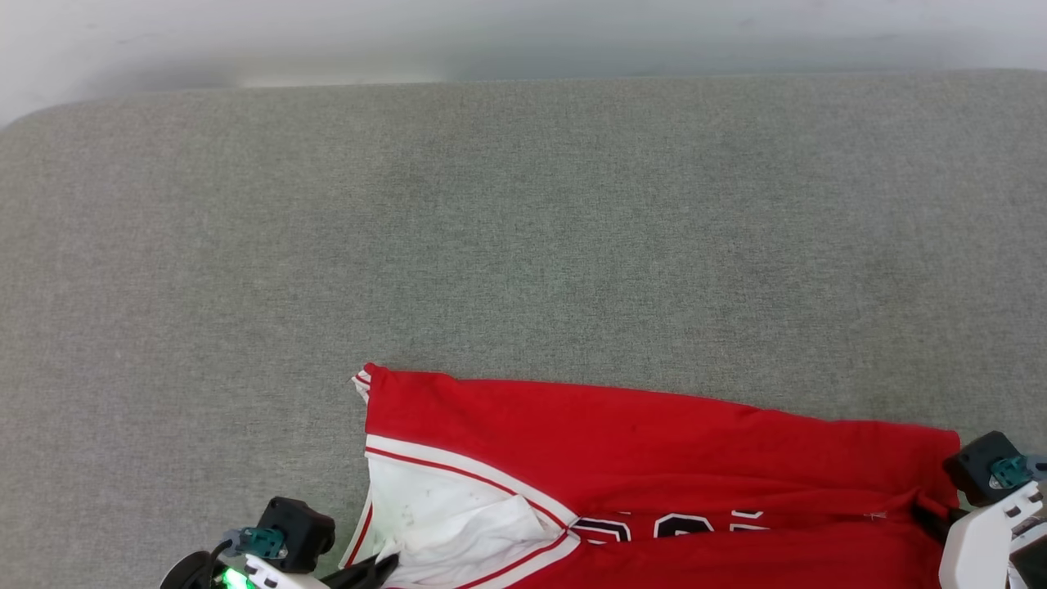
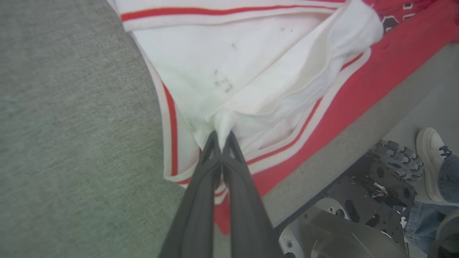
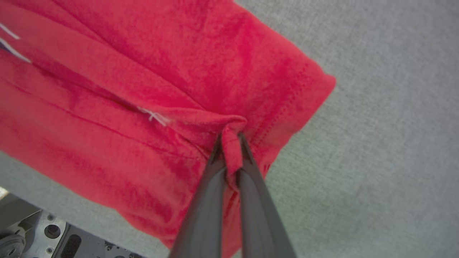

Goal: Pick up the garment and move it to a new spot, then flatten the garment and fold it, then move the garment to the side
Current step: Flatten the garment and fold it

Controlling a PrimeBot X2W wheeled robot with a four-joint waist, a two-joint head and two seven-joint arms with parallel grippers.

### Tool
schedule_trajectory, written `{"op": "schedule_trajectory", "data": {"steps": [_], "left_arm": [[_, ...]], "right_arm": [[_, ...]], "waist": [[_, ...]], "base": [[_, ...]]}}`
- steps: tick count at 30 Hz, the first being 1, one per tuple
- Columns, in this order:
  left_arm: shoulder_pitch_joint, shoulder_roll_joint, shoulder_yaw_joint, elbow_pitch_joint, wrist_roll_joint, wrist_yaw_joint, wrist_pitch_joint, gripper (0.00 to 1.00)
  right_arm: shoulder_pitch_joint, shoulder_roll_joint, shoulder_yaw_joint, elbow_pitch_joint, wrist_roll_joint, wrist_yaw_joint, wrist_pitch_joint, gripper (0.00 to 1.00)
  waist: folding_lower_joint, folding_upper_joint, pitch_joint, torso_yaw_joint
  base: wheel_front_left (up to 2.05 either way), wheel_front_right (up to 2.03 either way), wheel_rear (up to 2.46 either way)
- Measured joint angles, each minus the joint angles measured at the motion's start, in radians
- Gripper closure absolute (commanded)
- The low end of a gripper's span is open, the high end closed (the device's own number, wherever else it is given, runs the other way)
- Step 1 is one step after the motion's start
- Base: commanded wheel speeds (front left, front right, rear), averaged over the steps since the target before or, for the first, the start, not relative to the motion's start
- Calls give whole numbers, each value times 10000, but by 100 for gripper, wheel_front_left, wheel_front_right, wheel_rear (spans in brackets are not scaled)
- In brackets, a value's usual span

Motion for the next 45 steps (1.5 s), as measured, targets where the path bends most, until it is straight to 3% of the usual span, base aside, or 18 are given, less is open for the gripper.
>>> {"op": "schedule_trajectory", "data": {"steps": [1, 2, 4, 5, 13, 20, 24, 27, 30, 34, 37, 45], "left_arm": [[-35, -25, -36, 88, 54, -48, -21, 100], [-54, -69, -69, 194, 81, -79, -54, 88], [-81, -148, -121, 337, 105, -169, -102, 40], [-86, -184, -130, 418, 113, -192, -176, 0], [-39, -322, 188, 514, 104, -113, -1039, 0], [56, -518, 1329, 173, 207, 698, -2991, 0], [205, -794, 1956, 194, 558, 1277, -4148, 0], [425, -1593, 2819, 113, 366, 1386, -4481, 0], [555, -1977, 3647, 33, 1043, 1394, -4498, 0], [1079, -2871, 4826, -86, 2025, 1152, -4498, 0], [1465, -3538, 5551, -73, 2537, 736, -4500, 0], [1980, -4721, 6462, 343, 3960, -420, -4512, 0]], "right_arm": [[-71, -19, 81, 71, 8, 0, -35, 100], [-124, -23, 157, 130, 23, 0, -82, 85], [-228, -13, 257, 230, 113, 0, -132, 0], [-246, 25, 251, 318, 155, 0, -167, 0], [-254, 479, -374, 75, 1221, 0, -27, 0], [-28, 1108, -2050, -690, 1708, 0, 487, 0], [245, 1952, -3139, -853, 1386, 0, 978, 0], [515, 2867, -3948, -894, 1124, 0, 1367, 0], [837, 3645, -4658, -901, 612, -2, 1687, 0], [1053, 4562, -5461, -915, 31, -2, 1862, 0], [1213, 4999, -5810, -876, -217, 0, 1985, 0], [1420, 5530, -6571, -477, -445, -2, 2157, 0]], "waist": [[0, 0, 1, -12], [0, 0, -11, -22], [0, 0, -71, -38], [0, 0, -129, -44], [0, 0, -922, -117], [0, 0, -1458, -96], [-1, 0, -1537, -38], [0, 0, -1542, 56], [0, 0, -1493, 156], [0, 0, -1372, 274], [0, 0, -1310, 349], [0, 0, -1133, 545]], "base": [[0, 0, 0], [0, 0, 0], [0, 0, 0], [0, 0, 0], [0, 0, 0], [0, 0, 0], [0, 0, 0], [0, 0, 0], [0, 0, 0], [0, 0, 0], [0, 0, 0], [0, 0, 0]]}}
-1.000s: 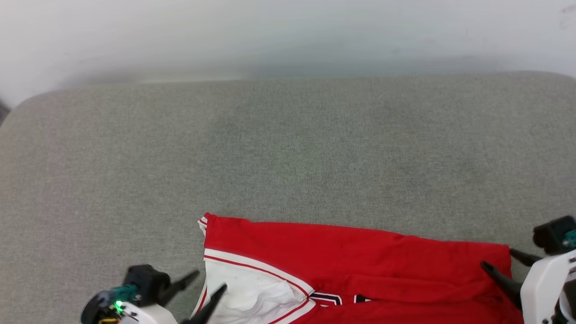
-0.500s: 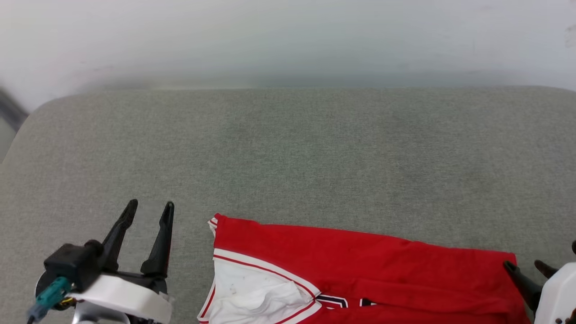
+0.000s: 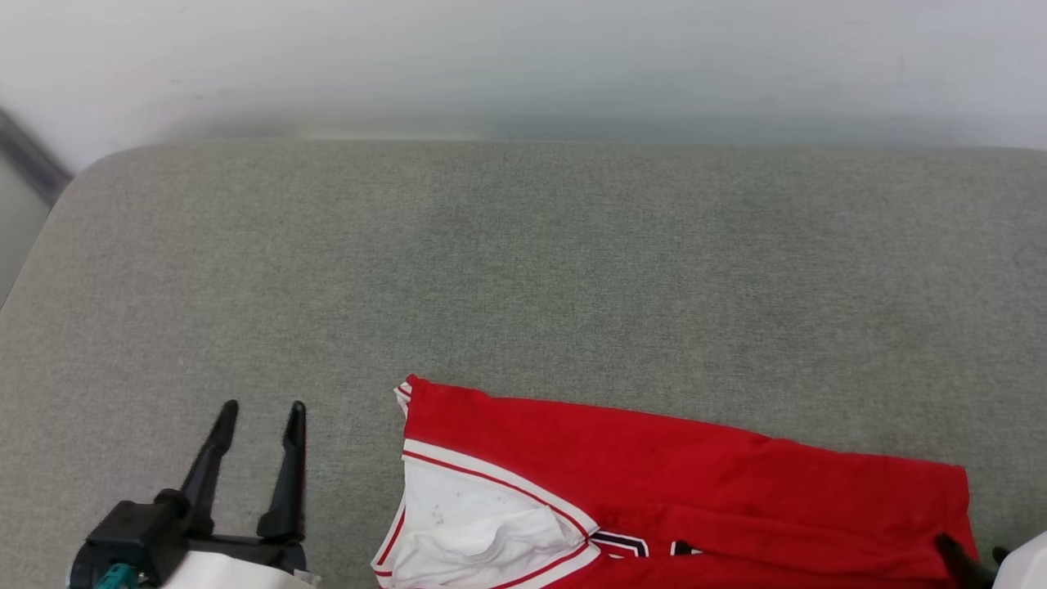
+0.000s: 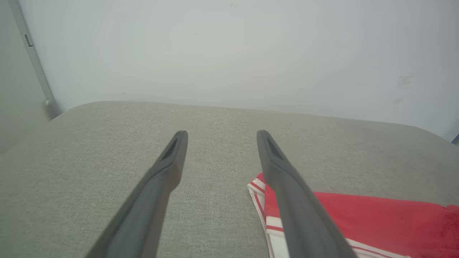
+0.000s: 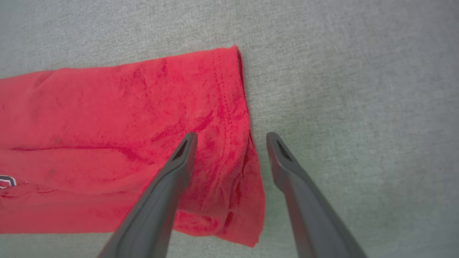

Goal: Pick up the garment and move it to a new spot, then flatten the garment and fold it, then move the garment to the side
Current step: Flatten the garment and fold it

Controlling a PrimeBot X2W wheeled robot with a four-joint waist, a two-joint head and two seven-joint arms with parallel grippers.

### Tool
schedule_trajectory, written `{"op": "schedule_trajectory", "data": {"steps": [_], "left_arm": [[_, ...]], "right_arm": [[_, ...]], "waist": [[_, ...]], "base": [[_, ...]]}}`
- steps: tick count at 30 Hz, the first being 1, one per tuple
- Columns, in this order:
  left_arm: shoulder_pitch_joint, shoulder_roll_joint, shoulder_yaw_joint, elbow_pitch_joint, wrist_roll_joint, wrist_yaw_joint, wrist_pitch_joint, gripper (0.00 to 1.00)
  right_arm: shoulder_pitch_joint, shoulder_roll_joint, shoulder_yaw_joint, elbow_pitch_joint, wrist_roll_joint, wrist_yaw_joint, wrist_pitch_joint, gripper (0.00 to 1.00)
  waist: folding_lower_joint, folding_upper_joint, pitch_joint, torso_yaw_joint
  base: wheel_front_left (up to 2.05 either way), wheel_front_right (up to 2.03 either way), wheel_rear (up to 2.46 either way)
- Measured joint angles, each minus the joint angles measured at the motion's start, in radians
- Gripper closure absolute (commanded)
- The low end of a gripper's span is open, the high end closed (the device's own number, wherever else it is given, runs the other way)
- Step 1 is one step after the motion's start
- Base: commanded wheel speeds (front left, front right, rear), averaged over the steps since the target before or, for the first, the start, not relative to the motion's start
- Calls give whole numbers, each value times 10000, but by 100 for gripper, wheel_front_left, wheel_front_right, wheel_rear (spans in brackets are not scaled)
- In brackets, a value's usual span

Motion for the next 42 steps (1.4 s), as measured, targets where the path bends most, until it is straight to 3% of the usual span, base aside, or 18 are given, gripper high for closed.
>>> {"op": "schedule_trajectory", "data": {"steps": [4, 9, 24, 25, 26, 27, 35, 42], "left_arm": [[-71, -422, 259, 261, 336, -518, 0, 0], [-244, -679, 497, 531, 713, -861, 0, 0], [-479, -932, 869, 777, 1078, -1166, 0, 0], [-479, -934, 880, 784, 1078, -1168, 0, 0], [-481, -936, 888, 786, 1078, -1172, 0, 0], [-481, -938, 899, 786, 1081, -1177, 0, 0], [-497, -895, 993, 761, 1083, -1179, 0, 0], [-486, -821, 750, 859, 907, -1179, 0, 0]], "right_arm": [[-1, 174, -236, 502, 188, 2, 104, 0], [-58, 167, -228, 1193, 230, 2, -59, 0], [-418, -244, 1707, 2021, 1551, -92, -995, 0], [-448, -259, 1791, 2063, 1570, -92, -1174, 20], [-453, -307, 1902, 2119, 1569, -92, -1331, 84], [-481, -370, 2019, 2169, 1565, -90, -1442, 100], [-700, -589, 1971, 2568, 1304, 29, -2169, 100], [-1035, -1026, 527, 2926, 642, 15, -2690, 100]], "waist": [[0, 0, 128, 126], [0, 0, 325, 258], [0, 0, 478, 315], [0, 0, 465, 302], [0, 0, 452, 289], [0, 0, 441, 276], [0, 0, 363, 147], [1, 0, 296, 17]], "base": [[0, 0, 0], [0, 0, 0], [0, 0, 0], [0, 0, 0], [0, 0, 0], [0, 0, 0], [0, 0, 0], [0, 0, 0]]}}
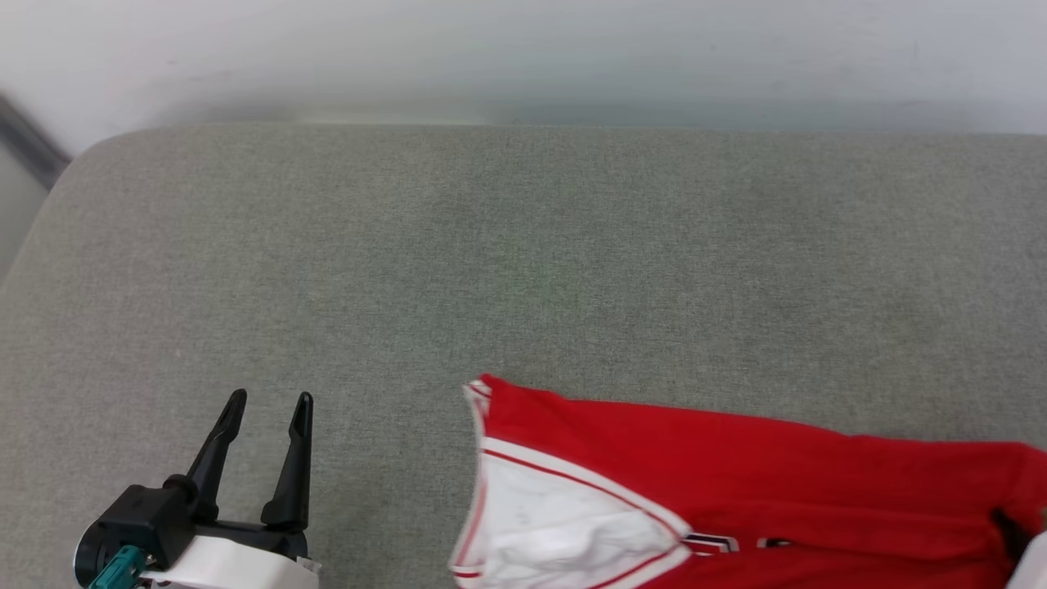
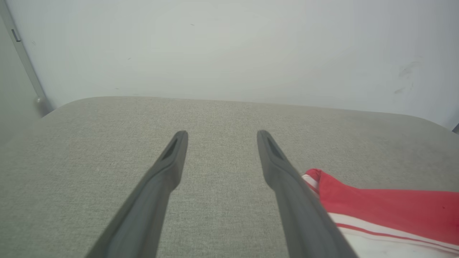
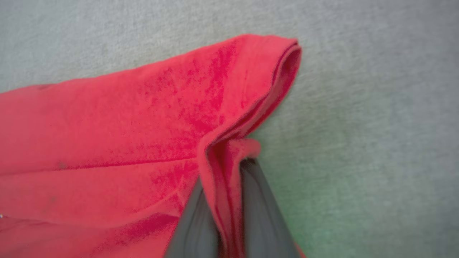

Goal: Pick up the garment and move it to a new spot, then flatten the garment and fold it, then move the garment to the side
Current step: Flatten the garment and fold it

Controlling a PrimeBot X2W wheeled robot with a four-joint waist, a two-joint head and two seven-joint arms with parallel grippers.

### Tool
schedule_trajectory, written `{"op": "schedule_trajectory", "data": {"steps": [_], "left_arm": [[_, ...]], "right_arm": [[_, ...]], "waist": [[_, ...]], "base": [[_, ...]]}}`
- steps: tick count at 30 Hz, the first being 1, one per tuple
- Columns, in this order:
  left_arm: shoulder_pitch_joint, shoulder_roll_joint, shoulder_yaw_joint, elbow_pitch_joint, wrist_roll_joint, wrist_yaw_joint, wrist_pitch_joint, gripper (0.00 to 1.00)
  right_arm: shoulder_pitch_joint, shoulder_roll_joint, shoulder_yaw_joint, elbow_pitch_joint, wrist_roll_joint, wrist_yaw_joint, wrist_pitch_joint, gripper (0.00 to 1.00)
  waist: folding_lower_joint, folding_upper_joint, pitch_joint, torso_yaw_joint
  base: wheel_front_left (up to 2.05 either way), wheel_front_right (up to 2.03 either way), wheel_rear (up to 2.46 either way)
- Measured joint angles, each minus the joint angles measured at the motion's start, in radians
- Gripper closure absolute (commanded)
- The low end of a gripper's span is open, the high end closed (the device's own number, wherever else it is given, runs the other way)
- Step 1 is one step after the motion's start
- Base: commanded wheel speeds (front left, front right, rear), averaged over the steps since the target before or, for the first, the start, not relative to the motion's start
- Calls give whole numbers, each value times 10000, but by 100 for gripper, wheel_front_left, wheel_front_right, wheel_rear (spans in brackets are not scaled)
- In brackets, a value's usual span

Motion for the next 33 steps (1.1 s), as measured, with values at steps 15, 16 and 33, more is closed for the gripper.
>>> {"op": "schedule_trajectory", "data": {"steps": [15, 16, 33], "left_arm": [[1, 48, -79, 63, 36, 0, 0, 0], [4, 44, -100, 69, 36, 0, 0, 0], [186, 48, -345, 293, 73, -2, 0, 0]], "right_arm": [[231, -71, 163, -1939, -499, -12, 888, 100], [386, -44, 347, -2224, -476, -12, 1110, 100], [762, 1914, 3179, -4903, 746, -13, 2826, 100]], "waist": [[0, 0, -308, -329], [0, 0, -339, -330], [-1, 0, -625, -9]], "base": [[0, 0, 0], [0, 0, 0], [0, 0, 0]]}}
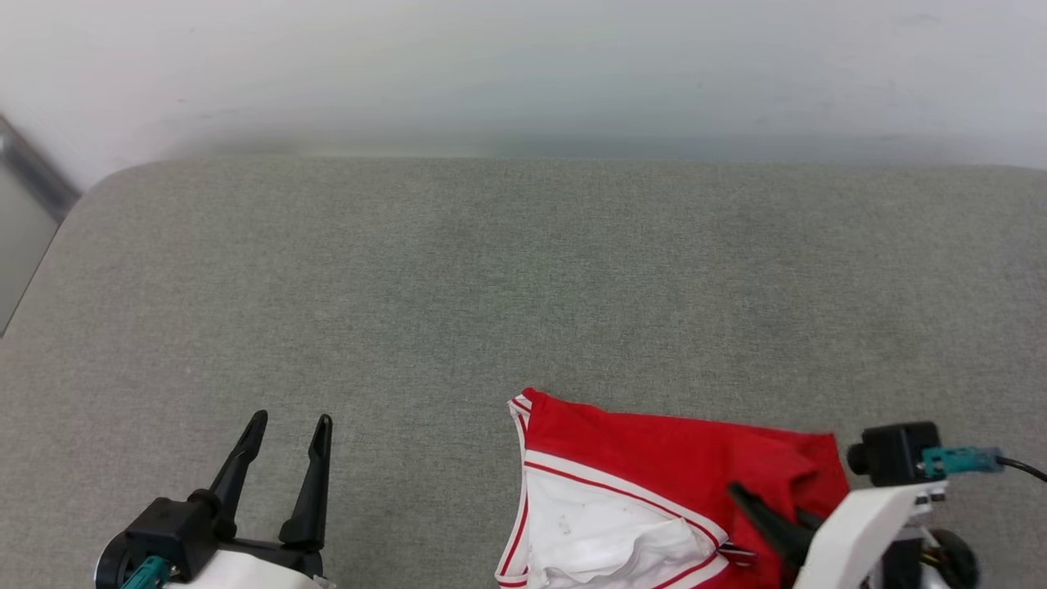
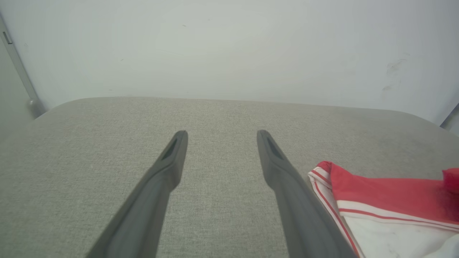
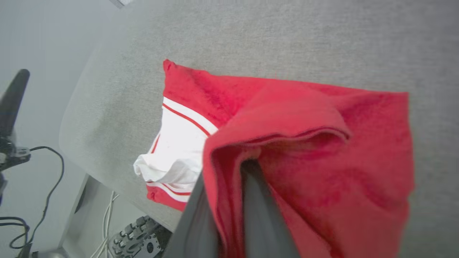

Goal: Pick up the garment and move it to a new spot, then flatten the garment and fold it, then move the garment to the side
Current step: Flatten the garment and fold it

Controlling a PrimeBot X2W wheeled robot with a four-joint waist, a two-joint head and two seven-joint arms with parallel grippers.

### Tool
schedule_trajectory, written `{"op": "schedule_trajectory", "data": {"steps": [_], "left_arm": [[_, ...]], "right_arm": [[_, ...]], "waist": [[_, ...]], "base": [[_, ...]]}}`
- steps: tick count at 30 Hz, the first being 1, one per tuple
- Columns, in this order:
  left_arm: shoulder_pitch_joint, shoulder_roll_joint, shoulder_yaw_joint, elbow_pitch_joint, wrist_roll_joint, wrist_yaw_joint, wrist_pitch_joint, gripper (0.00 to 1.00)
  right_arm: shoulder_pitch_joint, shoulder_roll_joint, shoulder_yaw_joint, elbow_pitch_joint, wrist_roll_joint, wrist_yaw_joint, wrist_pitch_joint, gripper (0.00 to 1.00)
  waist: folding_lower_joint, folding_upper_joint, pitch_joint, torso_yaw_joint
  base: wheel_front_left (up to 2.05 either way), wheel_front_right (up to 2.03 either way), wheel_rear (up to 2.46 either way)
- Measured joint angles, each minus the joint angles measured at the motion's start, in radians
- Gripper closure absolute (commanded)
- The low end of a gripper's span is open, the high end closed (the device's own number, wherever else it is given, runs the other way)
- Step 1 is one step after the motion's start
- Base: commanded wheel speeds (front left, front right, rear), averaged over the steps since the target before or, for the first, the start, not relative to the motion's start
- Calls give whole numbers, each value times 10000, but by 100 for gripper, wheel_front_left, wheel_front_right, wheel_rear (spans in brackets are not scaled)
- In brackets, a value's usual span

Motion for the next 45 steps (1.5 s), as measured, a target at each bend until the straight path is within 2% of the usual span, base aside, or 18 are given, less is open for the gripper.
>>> {"op": "schedule_trajectory", "data": {"steps": [2, 6, 9, 14, 18, 19, 20, 21, 28, 35, 38, 41, 45], "left_arm": [[-8, 0, -69, 8, -12, 2, 0, 0], [-15, -13, -167, 36, -10, 0, 0, 0], [-30, -42, -213, 58, -10, 0, 0, 0], [-98, -58, -222, 130, -86, 0, 0, 0], [-208, -59, -221, 176, -100, 0, 0, 0], [-208, -61, -228, 199, -100, 0, 0, 0], [-209, -63, -224, 211, -100, 0, 0, 0], [-211, -65, -222, 224, -100, 0, 0, 0], [-192, -73, -155, 332, -98, 0, 0, 0], [-128, -67, 21, 311, -69, 0, 0, 0], [-122, -75, 40, 247, -36, 0, 0, 0], [-129, -109, 38, 127, 6, 0, -2, 0], [-163, -148, 94, 25, 96, 0, 0, 0]], "right_arm": [[-158, 297, 280, 136, 681, 0, -10, 100], [-535, 378, 1137, 477, 1452, 0, -479, 100], [-821, 382, 1494, 832, 1569, 0, -867, 100], [-1398, 380, 2228, 2115, 2000, -2, -1565, 100], [-1964, 387, 2930, 3085, 1916, -2, -2057, 100], [-2063, 387, 3062, 3319, 1847, 0, -2169, 95], [-2173, 387, 3172, 3519, 1712, -2, -2316, 49], [-2306, 384, 3294, 3666, 1586, -2, -2456, 0], [-2759, 389, 4429, 3914, 1875, -2, -2648, 0], [-3118, 397, 4567, 3229, 1108, 0, -2725, 0], [-3411, 393, 4167, 3108, 303, 0, -2769, 0], [-3861, 380, 3791, 2934, -1124, 0, -2945, 0], [-4296, -59, 3087, 2830, -2905, 0, -3599, 0]], "waist": [[0, 0, 0, 67], [0, 0, 85, 217], [0, 0, 150, 299], [0, 0, 289, 517], [0, 0, 372, 668], [0, 0, 378, 698], [0, 0, 380, 723], [0, 0, 378, 746], [0, 0, 232, 776], [0, 0, 44, 494], [0, 0, 27, 318], [0, 0, 26, 134], [0, 0, 36, -107]], "base": [[0, 0, 0], [0, 0, 0], [0, 0, 0], [0, 0, 0], [0, 0, 0], [0, 0, 0], [0, 0, 0], [0, 0, 0], [0, 0, 0], [0, 0, 0], [0, 0, 0], [0, 0, 0], [0, 0, 0]]}}
